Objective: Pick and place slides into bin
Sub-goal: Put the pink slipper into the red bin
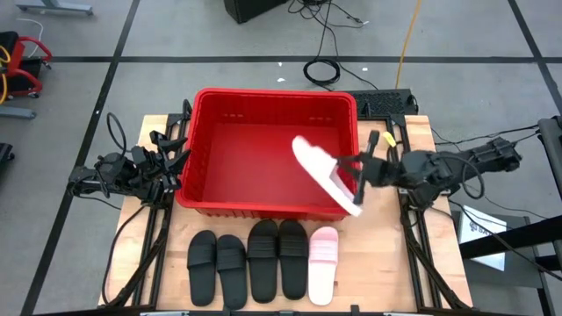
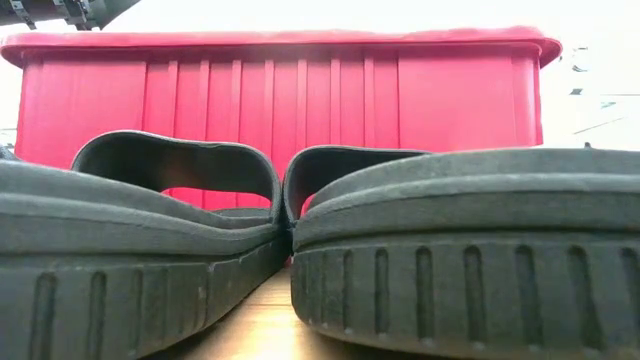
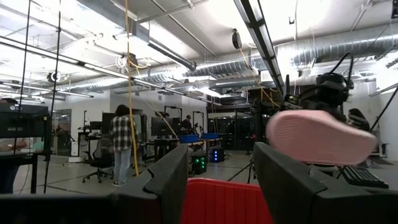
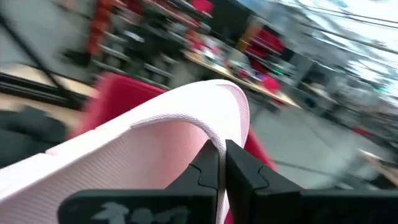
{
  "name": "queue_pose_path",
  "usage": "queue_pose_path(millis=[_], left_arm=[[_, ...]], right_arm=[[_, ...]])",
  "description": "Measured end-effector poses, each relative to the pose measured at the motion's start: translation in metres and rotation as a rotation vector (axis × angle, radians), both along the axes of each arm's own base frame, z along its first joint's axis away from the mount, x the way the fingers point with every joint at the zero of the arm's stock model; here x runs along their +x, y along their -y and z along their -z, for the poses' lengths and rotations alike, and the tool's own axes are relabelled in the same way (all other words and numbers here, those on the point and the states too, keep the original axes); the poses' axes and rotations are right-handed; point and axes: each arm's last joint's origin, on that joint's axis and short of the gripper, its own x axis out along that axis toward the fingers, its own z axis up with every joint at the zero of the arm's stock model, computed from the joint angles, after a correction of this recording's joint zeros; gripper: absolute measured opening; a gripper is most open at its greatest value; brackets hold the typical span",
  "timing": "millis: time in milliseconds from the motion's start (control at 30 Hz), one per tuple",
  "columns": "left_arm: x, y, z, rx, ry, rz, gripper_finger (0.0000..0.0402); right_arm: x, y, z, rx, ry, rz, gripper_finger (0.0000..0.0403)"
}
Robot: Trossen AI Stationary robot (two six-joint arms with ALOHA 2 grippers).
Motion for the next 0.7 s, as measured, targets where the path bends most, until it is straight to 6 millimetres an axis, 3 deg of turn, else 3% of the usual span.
queue_pose_path(millis=[167, 467, 700], left_arm=[[0.000, 0.000, 0.000, 0.000, 0.001, 0.000, 0.0189], [-0.001, 0.000, -0.003, -0.004, 0.031, -0.001, 0.0189], [-0.004, -0.003, -0.005, -0.059, 0.028, -0.101, 0.0189]], right_arm=[[0.009, 0.017, 0.000, -0.040, -0.020, 0.162, 0.0000], [0.032, 0.038, -0.008, -0.068, -0.080, 0.286, 0.0000], [0.046, 0.050, -0.010, -0.144, -0.220, 0.475, 0.0000]])
